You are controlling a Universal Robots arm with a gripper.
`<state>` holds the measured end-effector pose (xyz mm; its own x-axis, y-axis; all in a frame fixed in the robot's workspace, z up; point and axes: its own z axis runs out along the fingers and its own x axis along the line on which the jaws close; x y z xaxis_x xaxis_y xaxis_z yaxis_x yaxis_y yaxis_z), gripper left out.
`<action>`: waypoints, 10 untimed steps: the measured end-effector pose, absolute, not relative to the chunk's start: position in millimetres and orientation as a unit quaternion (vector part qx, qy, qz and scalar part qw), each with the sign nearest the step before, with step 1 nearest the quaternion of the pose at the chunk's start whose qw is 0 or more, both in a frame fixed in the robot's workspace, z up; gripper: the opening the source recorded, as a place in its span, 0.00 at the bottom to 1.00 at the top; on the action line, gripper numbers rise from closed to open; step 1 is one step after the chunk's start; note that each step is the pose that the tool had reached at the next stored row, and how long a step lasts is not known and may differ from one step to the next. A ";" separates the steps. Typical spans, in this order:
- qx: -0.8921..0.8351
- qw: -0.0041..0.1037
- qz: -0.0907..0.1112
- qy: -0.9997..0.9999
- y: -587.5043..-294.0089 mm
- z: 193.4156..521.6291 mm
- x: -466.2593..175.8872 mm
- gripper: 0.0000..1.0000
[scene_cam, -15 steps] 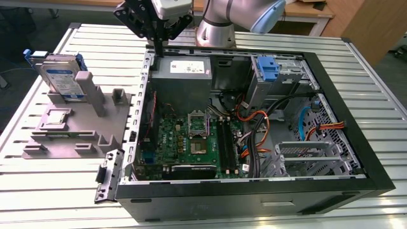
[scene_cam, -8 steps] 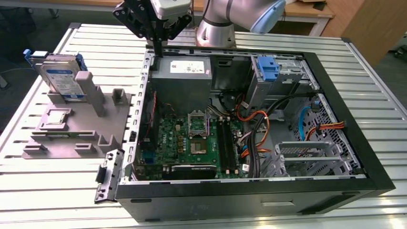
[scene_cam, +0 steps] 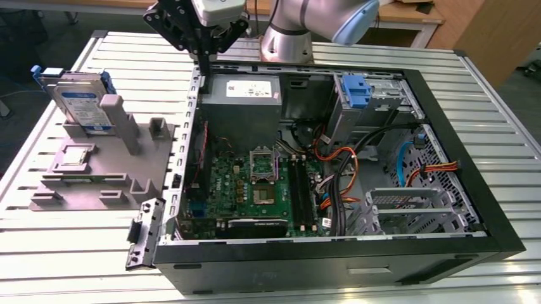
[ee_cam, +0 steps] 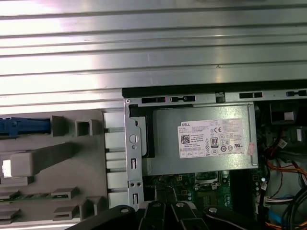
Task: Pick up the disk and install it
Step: 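Reach for the disk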
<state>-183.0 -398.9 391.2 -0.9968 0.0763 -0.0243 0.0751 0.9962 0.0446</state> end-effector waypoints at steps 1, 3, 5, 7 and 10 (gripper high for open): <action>0.038 0.013 0.022 0.999 -398.9 390.8 -188.1 0.10; 0.038 0.013 0.022 0.999 -398.9 390.7 -188.4 0.10; 0.038 0.013 0.022 0.999 -398.9 390.8 -188.6 0.10; 0.038 0.013 0.022 0.999 -398.9 390.7 -189.4 0.10; 0.038 0.013 0.022 0.999 -398.9 390.7 -189.9 0.10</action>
